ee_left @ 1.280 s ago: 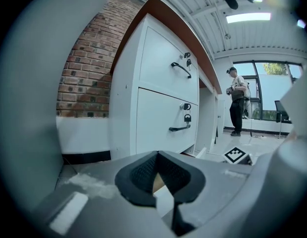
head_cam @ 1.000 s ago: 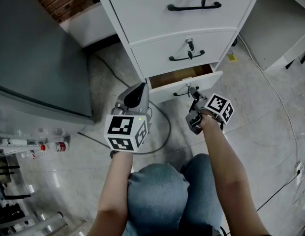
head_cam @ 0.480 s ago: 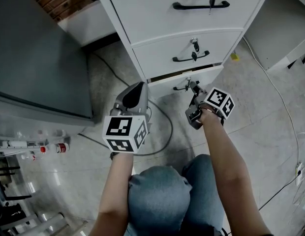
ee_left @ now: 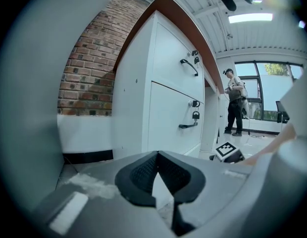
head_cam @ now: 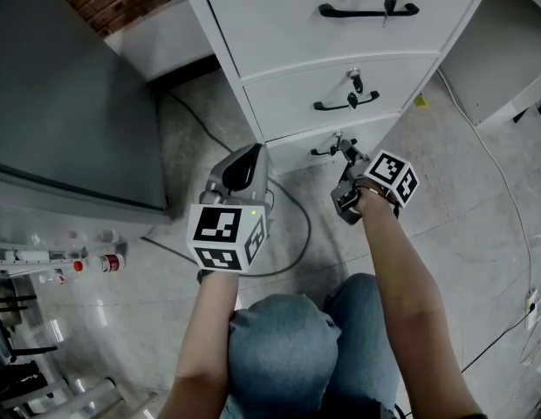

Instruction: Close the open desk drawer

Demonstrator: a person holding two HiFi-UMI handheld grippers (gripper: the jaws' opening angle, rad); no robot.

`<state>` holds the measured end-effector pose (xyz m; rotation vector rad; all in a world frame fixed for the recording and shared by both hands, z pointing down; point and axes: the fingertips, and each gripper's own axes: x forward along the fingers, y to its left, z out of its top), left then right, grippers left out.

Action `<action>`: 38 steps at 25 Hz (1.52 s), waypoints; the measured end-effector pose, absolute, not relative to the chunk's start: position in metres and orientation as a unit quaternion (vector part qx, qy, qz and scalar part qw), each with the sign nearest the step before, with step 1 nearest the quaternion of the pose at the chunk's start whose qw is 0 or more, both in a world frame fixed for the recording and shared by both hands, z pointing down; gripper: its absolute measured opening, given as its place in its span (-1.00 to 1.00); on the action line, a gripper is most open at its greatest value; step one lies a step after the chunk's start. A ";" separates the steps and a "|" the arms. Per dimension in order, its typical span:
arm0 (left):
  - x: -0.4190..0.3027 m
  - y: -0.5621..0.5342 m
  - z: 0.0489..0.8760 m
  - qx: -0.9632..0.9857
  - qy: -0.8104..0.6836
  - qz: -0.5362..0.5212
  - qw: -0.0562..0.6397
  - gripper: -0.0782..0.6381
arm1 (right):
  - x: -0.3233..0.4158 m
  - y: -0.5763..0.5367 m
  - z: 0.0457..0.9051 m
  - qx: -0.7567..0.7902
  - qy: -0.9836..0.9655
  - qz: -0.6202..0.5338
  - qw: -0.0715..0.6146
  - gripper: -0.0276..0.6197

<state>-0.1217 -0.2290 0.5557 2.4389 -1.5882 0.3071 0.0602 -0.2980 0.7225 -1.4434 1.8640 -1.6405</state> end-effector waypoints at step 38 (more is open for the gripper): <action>-0.113 -0.220 0.542 0.828 -0.543 0.097 0.105 -0.79 | 0.072 -0.304 0.690 -0.501 0.655 -0.546 0.148 -0.63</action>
